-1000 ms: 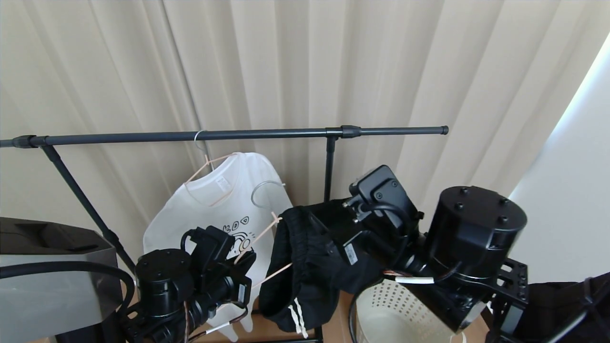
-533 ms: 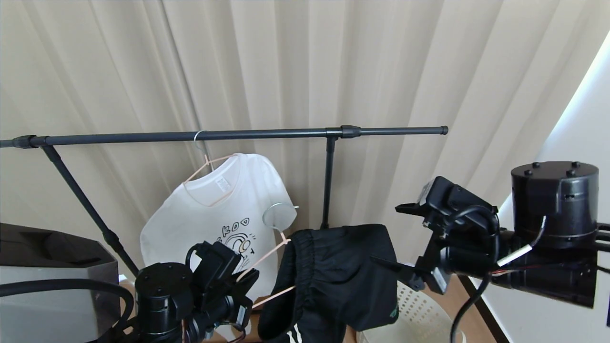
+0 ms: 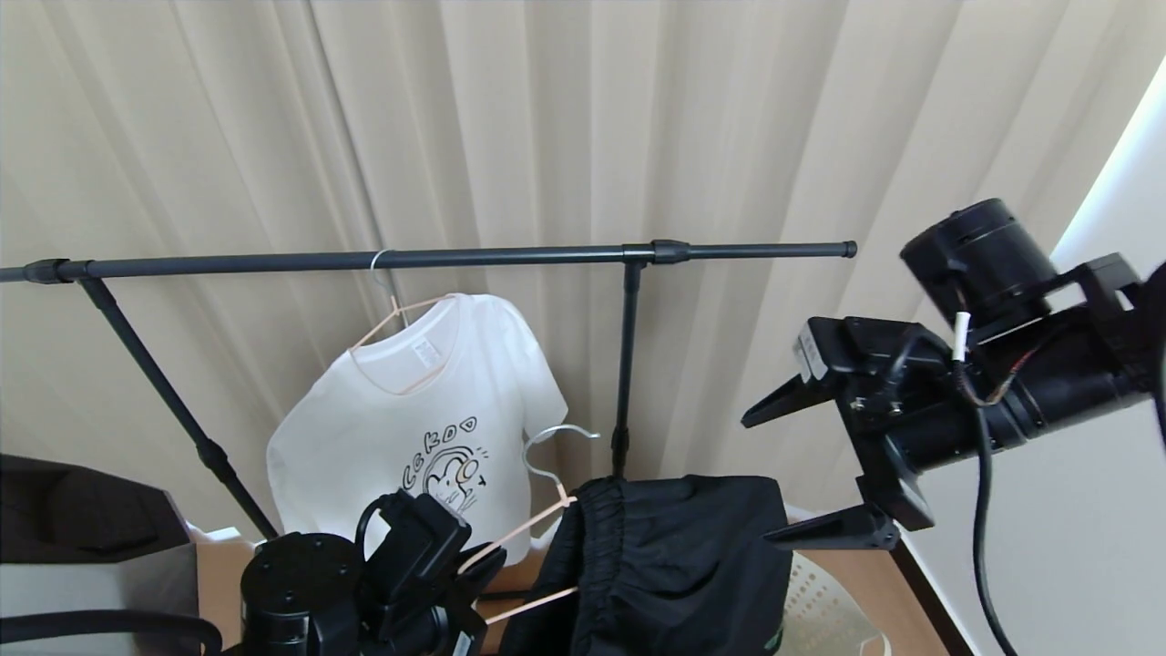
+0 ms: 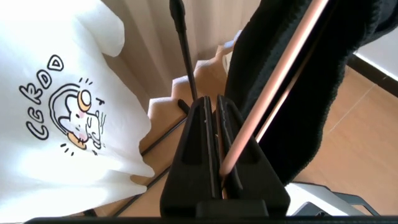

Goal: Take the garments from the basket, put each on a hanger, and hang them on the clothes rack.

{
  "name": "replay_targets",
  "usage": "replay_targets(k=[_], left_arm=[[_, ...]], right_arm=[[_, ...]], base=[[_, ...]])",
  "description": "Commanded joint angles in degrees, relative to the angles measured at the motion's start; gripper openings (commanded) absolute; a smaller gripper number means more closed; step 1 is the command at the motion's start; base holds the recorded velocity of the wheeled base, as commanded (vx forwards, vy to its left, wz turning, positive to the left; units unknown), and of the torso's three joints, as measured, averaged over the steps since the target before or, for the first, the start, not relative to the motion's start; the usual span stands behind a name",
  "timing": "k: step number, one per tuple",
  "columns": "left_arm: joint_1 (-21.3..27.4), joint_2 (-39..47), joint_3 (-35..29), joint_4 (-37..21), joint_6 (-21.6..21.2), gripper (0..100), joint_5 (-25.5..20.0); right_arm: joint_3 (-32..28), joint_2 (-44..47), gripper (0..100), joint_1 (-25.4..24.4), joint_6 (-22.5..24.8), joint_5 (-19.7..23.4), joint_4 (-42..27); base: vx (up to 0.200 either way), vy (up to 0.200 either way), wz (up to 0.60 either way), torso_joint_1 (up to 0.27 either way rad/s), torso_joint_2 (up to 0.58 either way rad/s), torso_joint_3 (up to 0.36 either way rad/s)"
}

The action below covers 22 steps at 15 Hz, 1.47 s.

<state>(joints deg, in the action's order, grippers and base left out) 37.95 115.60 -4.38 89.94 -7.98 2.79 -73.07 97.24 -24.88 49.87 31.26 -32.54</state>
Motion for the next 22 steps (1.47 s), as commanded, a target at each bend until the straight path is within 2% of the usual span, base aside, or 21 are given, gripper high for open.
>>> replay_targets(k=[1,5,13,22], left_arm=[[0.99,-1.70,0.51,0.06,-0.01,0,0.02],[1.69,-1.96,0.51,0.06,-0.63,0,0.11],[3.27,-2.93,0.60,0.06,-1.42,0,0.28],[4.15,-3.98,0.60,0.06,-1.42,0,0.46]], right_arm=[[-3.22,8.58,100,-1.49,0.84,2.14,-1.30],[-4.71,11.65,100,-5.44,0.58,1.88,-0.25],[-8.67,16.05,100,-5.35,-1.97,1.79,0.28],[-8.76,16.05,100,-5.18,-2.15,1.44,0.28]], base=[[0.000,0.000,0.00,0.000,0.00,0.000],[0.000,0.000,0.00,0.000,0.00,0.000],[0.000,0.000,0.00,0.000,0.00,0.000],[0.000,0.000,0.00,0.000,0.00,0.000]])
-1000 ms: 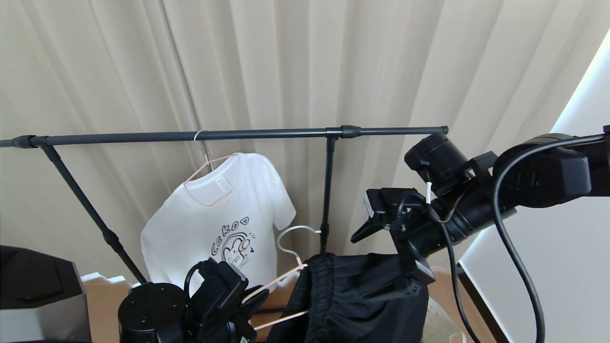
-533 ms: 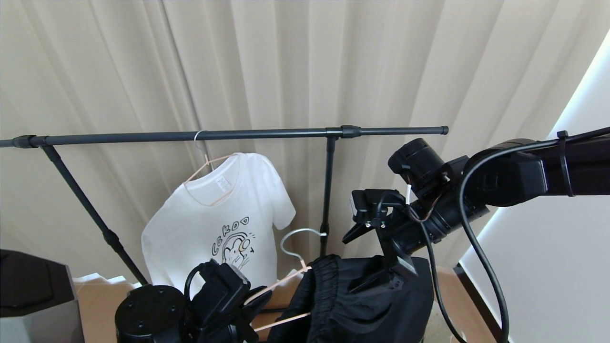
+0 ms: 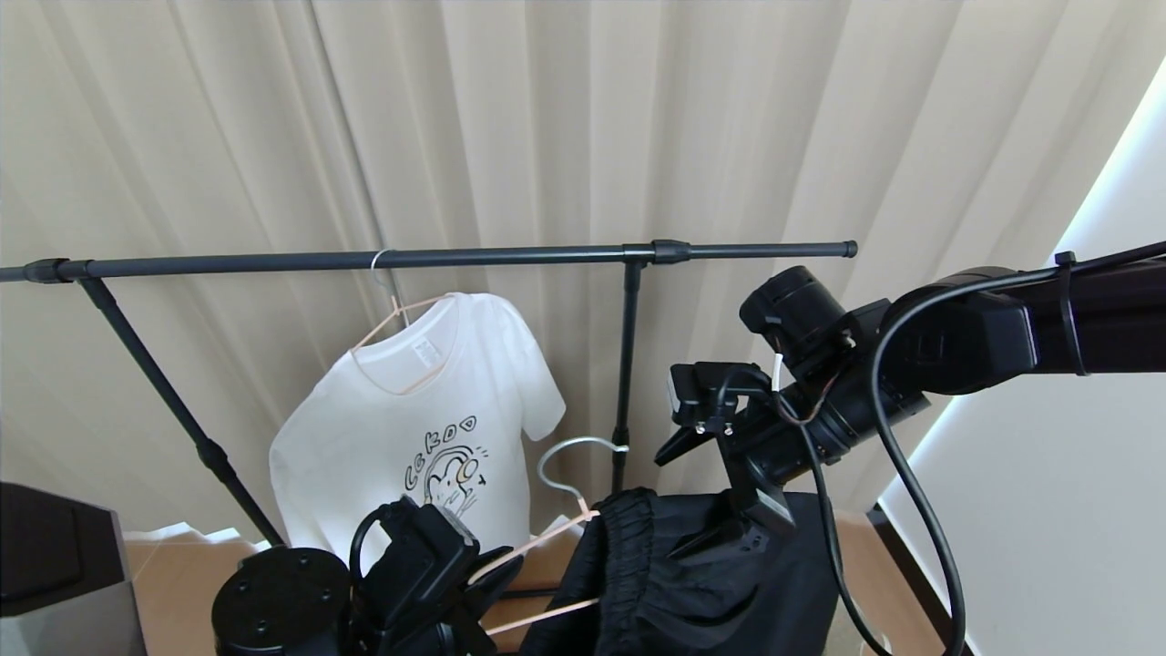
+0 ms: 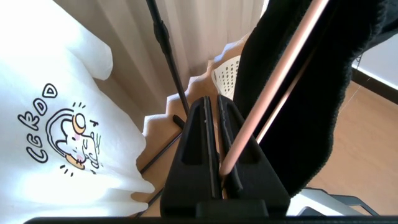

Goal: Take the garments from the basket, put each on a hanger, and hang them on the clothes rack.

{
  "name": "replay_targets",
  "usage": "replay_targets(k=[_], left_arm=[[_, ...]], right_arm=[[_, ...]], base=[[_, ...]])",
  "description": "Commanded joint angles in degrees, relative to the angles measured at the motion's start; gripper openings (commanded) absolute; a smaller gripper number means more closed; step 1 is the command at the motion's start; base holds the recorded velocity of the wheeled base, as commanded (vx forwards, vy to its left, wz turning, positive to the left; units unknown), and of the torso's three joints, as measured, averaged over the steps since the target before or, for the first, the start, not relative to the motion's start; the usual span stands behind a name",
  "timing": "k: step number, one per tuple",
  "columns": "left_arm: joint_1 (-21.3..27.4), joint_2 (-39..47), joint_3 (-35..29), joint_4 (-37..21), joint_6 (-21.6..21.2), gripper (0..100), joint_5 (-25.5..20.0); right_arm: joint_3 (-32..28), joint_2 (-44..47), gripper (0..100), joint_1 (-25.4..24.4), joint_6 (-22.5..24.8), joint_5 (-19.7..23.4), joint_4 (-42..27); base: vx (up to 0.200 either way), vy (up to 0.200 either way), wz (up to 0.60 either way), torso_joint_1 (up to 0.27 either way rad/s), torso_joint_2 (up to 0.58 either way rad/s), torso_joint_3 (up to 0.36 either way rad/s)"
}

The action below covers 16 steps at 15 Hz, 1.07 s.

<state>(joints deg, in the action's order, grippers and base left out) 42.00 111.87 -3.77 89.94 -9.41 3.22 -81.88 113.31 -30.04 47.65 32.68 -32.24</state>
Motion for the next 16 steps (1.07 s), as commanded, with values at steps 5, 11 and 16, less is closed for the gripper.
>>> replay_targets(k=[5,11,16], left_arm=[[0.19,-0.60,0.08,0.06,0.01,0,0.03],[0.45,-0.69,-0.01,0.06,0.09,0,0.03],[0.28,-0.60,-0.10,0.06,0.62,0,-0.05]], right_arm=[[0.15,0.07,100,-0.02,-0.02,0.01,-0.01],[0.41,-0.11,0,-0.02,-0.46,0.01,-0.10],[1.38,-0.99,0,-0.02,-0.46,0.01,-0.10]], base=[[0.000,0.000,0.00,0.000,0.00,0.000],[0.000,0.000,0.00,0.000,0.00,0.000],[0.000,0.000,0.00,0.000,0.00,0.000]])
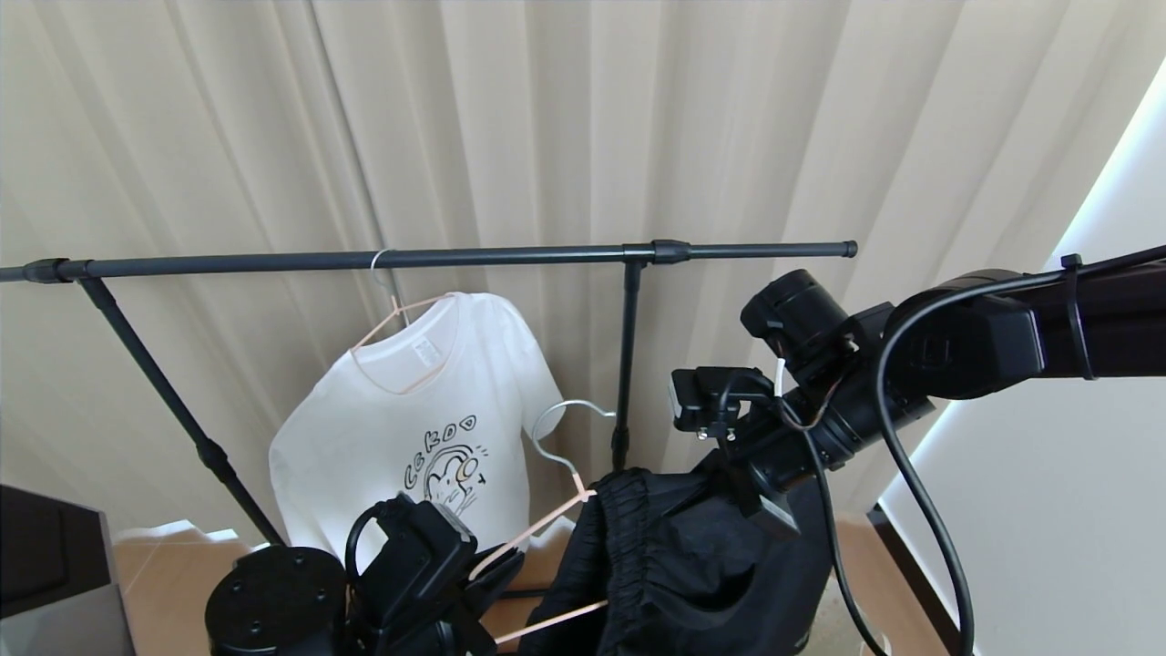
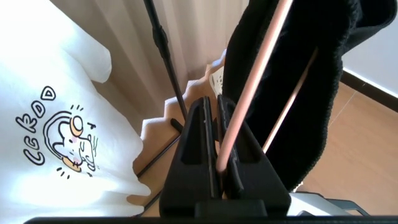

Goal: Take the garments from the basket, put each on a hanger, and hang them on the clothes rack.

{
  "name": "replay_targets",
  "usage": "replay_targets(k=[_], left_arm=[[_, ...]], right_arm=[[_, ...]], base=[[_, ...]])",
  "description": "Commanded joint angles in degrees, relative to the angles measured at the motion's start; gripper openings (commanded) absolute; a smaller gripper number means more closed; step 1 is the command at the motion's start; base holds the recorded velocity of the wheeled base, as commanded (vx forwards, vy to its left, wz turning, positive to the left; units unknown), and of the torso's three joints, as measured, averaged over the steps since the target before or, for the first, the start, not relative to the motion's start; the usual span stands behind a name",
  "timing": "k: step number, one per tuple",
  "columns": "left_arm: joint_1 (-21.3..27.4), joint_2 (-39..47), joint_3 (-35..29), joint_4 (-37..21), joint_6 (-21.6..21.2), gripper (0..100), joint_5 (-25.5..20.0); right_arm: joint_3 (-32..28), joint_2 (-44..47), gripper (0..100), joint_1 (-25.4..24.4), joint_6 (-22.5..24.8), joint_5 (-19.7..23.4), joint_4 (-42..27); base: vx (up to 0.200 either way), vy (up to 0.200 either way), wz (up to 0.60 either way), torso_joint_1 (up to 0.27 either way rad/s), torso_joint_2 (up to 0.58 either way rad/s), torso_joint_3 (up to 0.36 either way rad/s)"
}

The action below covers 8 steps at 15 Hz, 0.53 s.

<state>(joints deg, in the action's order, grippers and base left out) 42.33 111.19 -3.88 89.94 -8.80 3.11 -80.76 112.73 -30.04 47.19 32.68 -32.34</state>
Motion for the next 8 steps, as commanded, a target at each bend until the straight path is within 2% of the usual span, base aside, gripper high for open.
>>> replay_targets(k=[1,4,5,8], left_arm=[[-0.05,0.17,-0.08,0.06,0.01,0,-0.03],[-0.14,0.25,0.10,0.06,-0.25,0,0.14],[-0.14,0.25,0.36,0.06,-0.43,100,0.14],[-0.14,0.17,0.19,0.06,-0.08,100,0.06]], right_arm=[[0.69,-0.84,0,-0.02,0.01,0.01,0.00],[1.66,-1.98,0,-0.02,0.01,0.01,0.00],[2.01,-2.69,0,-0.02,0.01,0.01,0.00],[3.59,-4.36,0,-0.02,0.10,0.01,0.00]], base=[[0.000,0.000,0.00,0.000,0.00,0.000],[0.000,0.000,0.00,0.000,0.00,0.000],[0.000,0.000,0.00,0.000,0.00,0.000],[0.000,0.000,0.00,0.000,0.00,0.000]])
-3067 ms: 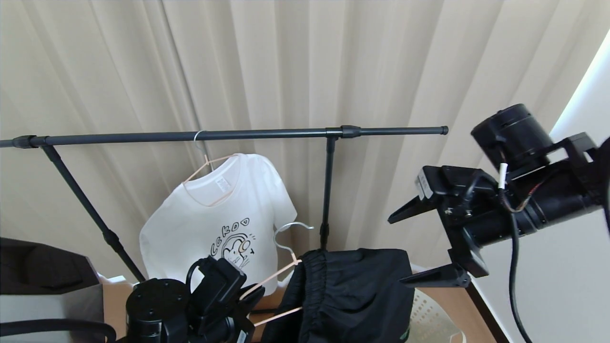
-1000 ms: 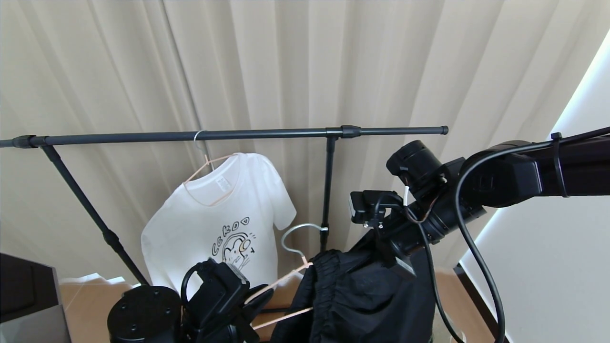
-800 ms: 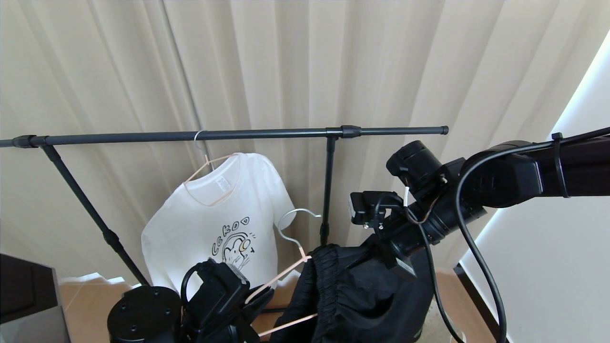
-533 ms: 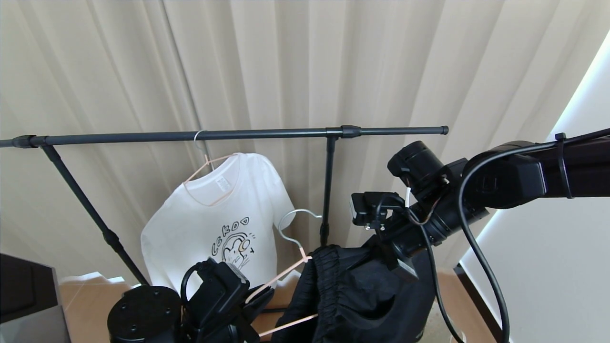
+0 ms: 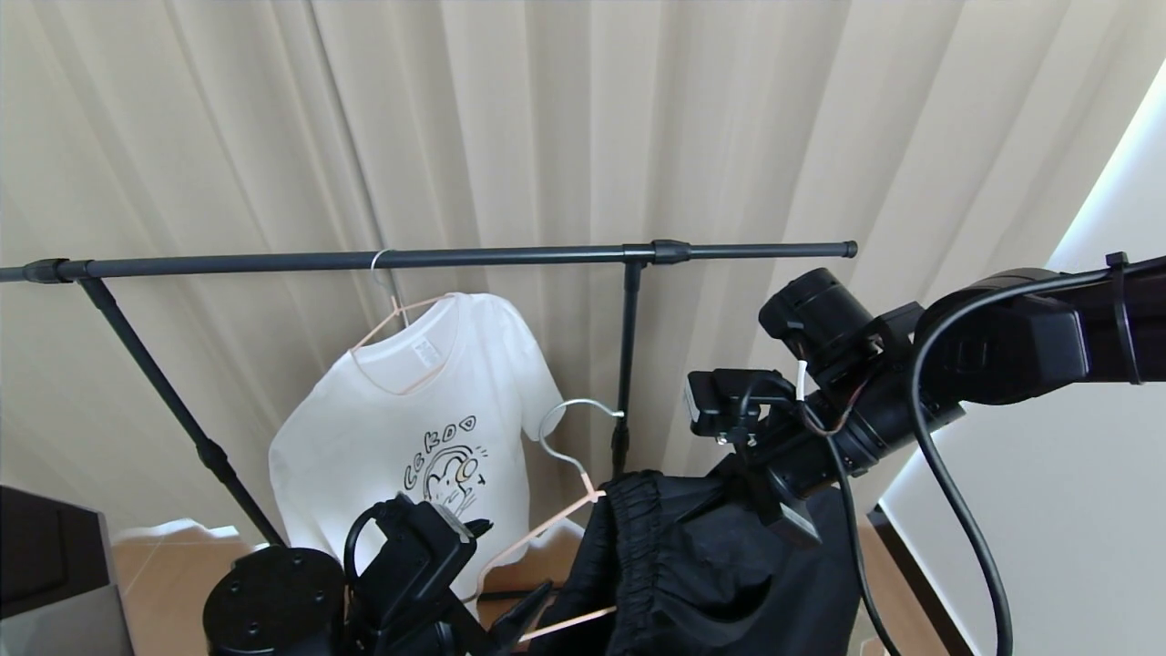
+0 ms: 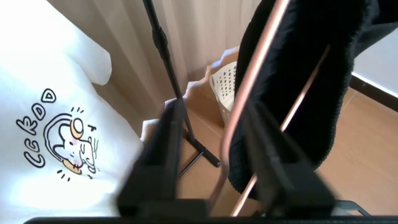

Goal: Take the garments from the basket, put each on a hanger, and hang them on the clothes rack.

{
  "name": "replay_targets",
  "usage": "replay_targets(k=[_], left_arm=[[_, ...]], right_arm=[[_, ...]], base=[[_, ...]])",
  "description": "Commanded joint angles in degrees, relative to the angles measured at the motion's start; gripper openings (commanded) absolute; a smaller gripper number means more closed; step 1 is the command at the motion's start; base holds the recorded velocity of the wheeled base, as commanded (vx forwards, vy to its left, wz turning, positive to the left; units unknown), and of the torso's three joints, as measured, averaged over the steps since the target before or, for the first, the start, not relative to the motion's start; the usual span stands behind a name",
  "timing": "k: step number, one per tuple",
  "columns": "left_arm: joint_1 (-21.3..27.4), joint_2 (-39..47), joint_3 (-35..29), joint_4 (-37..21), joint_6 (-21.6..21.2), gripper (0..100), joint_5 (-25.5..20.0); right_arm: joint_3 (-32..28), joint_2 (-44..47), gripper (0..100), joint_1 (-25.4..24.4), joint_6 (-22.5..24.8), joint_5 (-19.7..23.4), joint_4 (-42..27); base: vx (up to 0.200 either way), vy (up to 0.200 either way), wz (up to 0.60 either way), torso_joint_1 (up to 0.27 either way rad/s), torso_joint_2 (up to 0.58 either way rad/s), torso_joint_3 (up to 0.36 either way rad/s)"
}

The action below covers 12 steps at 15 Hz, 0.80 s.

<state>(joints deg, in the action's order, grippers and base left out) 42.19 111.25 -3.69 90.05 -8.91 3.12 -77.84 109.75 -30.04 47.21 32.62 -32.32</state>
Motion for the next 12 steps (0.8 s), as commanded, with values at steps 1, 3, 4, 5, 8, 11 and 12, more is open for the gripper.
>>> replay_targets(k=[1,3,4,5,8,11,12], left_arm=[[0.00,0.02,0.09,-0.05,0.12,100,-0.13],[-0.18,-2.35,0.09,-0.05,0.74,100,-0.48],[-0.18,-3.41,0.09,-0.05,1.62,100,-1.28],[-0.27,-6.49,0.53,-0.05,3.29,100,-5.14],[-5.80,-10.53,1.41,-0.05,4.34,100,-12.88],[-13.10,-13.60,0.97,-0.05,10.58,100,-22.81],[-14.51,-13.52,0.62,-0.05,12.08,100,-24.65]], right_arm=[[1.81,-2.79,0,0.15,0.07,-0.01,-0.03],[3.31,-4.20,0,1.47,0.07,-0.54,-0.03],[3.75,-4.55,0,1.74,0.07,-1.25,-0.03],[4.18,-5.16,0,2.18,-0.02,-2.56,-0.03],[5.33,-6.57,0,3.14,-0.10,-4.50,1.91],[12.27,-10.35,0,3.23,-0.10,-10.74,13.51],[14.82,-11.40,0,3.06,-0.19,-13.64,17.64]], base=[[0.000,0.000,0.00,0.000,0.00,0.000],[0.000,0.000,0.00,0.000,0.00,0.000],[0.000,0.000,0.00,0.000,0.00,0.000],[0.000,0.000,0.00,0.000,0.00,0.000],[0.000,0.000,0.00,0.000,0.00,0.000],[0.000,0.000,0.00,0.000,0.00,0.000],[0.000,0.000,0.00,0.000,0.00,0.000]])
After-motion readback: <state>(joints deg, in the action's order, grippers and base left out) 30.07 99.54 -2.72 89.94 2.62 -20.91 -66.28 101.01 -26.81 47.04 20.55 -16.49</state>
